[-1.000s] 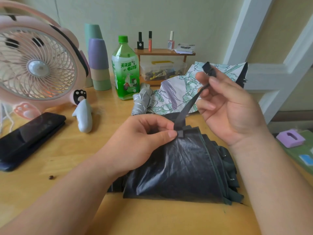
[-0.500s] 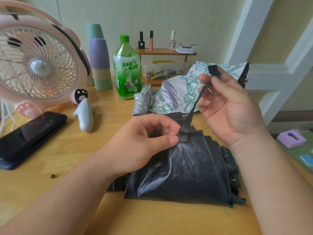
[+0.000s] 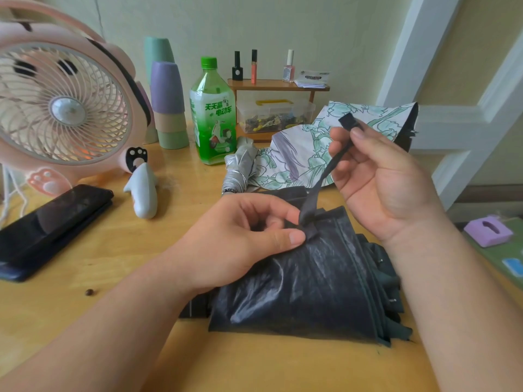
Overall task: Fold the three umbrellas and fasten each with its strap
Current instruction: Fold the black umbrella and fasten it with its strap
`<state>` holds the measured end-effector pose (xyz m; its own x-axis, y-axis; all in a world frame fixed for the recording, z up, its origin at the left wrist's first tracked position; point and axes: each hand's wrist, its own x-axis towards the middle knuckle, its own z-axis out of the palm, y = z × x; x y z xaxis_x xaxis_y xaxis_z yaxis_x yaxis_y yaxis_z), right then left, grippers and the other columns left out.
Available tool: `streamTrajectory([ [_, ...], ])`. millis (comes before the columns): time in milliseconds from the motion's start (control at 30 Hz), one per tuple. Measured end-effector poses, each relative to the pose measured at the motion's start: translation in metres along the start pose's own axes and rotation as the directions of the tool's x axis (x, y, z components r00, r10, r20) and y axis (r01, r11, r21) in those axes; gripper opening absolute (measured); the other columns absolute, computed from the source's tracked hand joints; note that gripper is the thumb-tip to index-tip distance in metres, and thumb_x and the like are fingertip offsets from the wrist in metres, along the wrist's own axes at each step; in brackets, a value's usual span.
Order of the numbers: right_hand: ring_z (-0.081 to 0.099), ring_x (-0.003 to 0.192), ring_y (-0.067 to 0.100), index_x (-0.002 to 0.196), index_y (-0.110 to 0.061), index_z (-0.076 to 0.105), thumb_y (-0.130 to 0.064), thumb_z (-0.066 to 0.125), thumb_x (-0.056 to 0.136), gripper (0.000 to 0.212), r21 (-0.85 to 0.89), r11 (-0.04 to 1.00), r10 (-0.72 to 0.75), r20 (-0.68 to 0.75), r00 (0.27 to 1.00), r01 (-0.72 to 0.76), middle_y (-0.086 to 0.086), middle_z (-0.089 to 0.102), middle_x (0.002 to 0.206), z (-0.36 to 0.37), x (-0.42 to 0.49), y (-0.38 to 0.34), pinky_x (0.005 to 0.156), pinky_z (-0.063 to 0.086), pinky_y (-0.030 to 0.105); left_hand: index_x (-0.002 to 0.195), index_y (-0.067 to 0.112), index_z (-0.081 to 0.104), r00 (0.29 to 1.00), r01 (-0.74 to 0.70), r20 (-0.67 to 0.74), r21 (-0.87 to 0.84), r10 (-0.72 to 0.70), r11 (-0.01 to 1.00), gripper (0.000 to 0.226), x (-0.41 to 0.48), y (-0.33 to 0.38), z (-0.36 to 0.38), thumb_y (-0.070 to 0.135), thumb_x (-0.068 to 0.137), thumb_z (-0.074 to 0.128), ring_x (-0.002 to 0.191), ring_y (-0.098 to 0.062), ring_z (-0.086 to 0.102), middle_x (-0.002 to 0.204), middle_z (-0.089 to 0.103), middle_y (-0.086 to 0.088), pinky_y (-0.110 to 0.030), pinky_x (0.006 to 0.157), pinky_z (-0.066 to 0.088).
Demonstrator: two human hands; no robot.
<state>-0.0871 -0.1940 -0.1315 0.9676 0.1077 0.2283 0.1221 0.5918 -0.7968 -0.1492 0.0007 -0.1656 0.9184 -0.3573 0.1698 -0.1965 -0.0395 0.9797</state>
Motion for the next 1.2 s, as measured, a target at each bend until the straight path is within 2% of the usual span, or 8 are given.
streamTrajectory([
  [167,0.07,0.073,0.009,0.1,-0.008,0.064,-0.002,0.051,0.101,0.014,0.017,0.999,0.037,-0.069,0.997,-0.036,0.003,0.077,0.085,-0.003,0.003,0.0,0.055,0.049,0.014,0.067,0.032,0.074,0.997,-0.003,-0.071,0.149,0.014,0.989,0.011,-0.001,0.009,0.005,0.034,0.064,0.085,0.056,-0.015,0.03,0.055,0.033,0.006,-0.03,0.064,0.032],
  [267,0.07,0.07,0.01,0.097,-0.009,0.062,-0.002,0.052,0.1,0.013,0.017,0.999,0.05,-0.121,0.991,-0.048,0.004,0.076,0.083,-0.004,0.005,0.002,0.051,0.047,0.014,0.049,0.034,0.065,0.997,-0.001,-0.079,0.212,0.018,0.977,0.031,-0.001,0.01,0.009,0.029,0.075,0.082,0.057,-0.017,0.027,0.053,0.029,0.005,-0.032,0.063,0.029],
  [367,0.066,0.067,0.01,0.091,-0.012,0.061,-0.004,0.056,0.1,0.012,0.022,0.998,0.061,-0.17,0.984,-0.058,0.005,0.075,0.08,-0.004,0.006,0.002,0.048,0.042,0.014,0.053,0.013,0.061,0.993,-0.016,-0.109,0.153,0.033,0.988,0.036,-0.002,0.005,0.006,0.03,0.08,0.079,0.06,-0.023,0.03,0.056,0.033,-0.017,-0.034,0.062,0.029],
  [433,0.063,0.064,0.009,0.089,-0.013,0.061,-0.008,0.059,0.099,0.011,0.023,0.998,0.066,-0.188,0.98,-0.063,0.003,0.074,0.078,-0.004,0.006,0.002,0.046,0.039,0.014,0.07,-0.002,0.068,0.99,-0.024,-0.138,0.113,0.04,0.993,0.036,-0.002,0.003,0.005,0.031,0.082,0.077,0.062,-0.022,0.047,0.067,0.055,-0.03,-0.032,0.064,0.039],
  [567,0.058,0.059,0.006,0.088,-0.017,0.062,-0.015,0.061,0.099,0.012,0.039,0.997,0.078,-0.194,0.978,-0.072,-0.001,0.07,0.072,-0.003,0.005,-0.001,0.042,0.035,0.013,0.084,0.017,0.082,0.957,-0.039,-0.284,0.088,0.063,0.995,0.004,-0.001,0.0,0.008,0.015,0.083,0.078,0.074,-0.001,0.071,0.082,0.079,0.006,-0.01,0.069,0.05],
  [767,0.062,0.06,0.007,0.091,-0.017,0.064,-0.022,0.06,0.101,0.012,0.034,0.999,0.013,-0.221,0.975,-0.006,-0.001,0.071,0.073,-0.005,0.006,-0.002,0.044,0.038,0.013,0.072,0.022,0.08,0.924,-0.076,-0.362,0.145,0.125,0.986,0.006,-0.001,-0.001,0.007,0.022,0.071,0.086,0.066,0.0,0.066,0.072,0.076,0.006,-0.013,0.065,0.051],
  [933,0.066,0.066,0.011,0.091,-0.016,0.064,-0.027,0.054,0.104,0.02,0.05,0.999,-0.004,-0.195,0.981,0.014,0.002,0.073,0.079,-0.007,0.005,-0.005,0.048,0.042,0.015,0.08,0.023,0.075,0.929,-0.138,-0.292,0.294,0.226,0.946,0.012,-0.003,-0.005,0.003,0.034,0.075,0.08,0.067,-0.023,0.065,0.075,0.073,-0.004,-0.038,0.069,0.053],
  [1200,0.069,0.064,0.004,0.076,-0.016,0.071,-0.027,0.057,0.096,0.027,0.317,0.948,0.014,-0.016,1.0,-0.008,-0.004,0.07,0.075,-0.006,0.0,-0.015,0.047,0.05,0.011,0.088,0.038,0.071,0.98,-0.149,-0.013,0.612,0.199,0.777,0.015,-0.007,-0.004,-0.006,0.028,0.084,0.082,0.087,-0.006,0.068,0.09,0.071,0.019,-0.017,0.078,0.051],
])
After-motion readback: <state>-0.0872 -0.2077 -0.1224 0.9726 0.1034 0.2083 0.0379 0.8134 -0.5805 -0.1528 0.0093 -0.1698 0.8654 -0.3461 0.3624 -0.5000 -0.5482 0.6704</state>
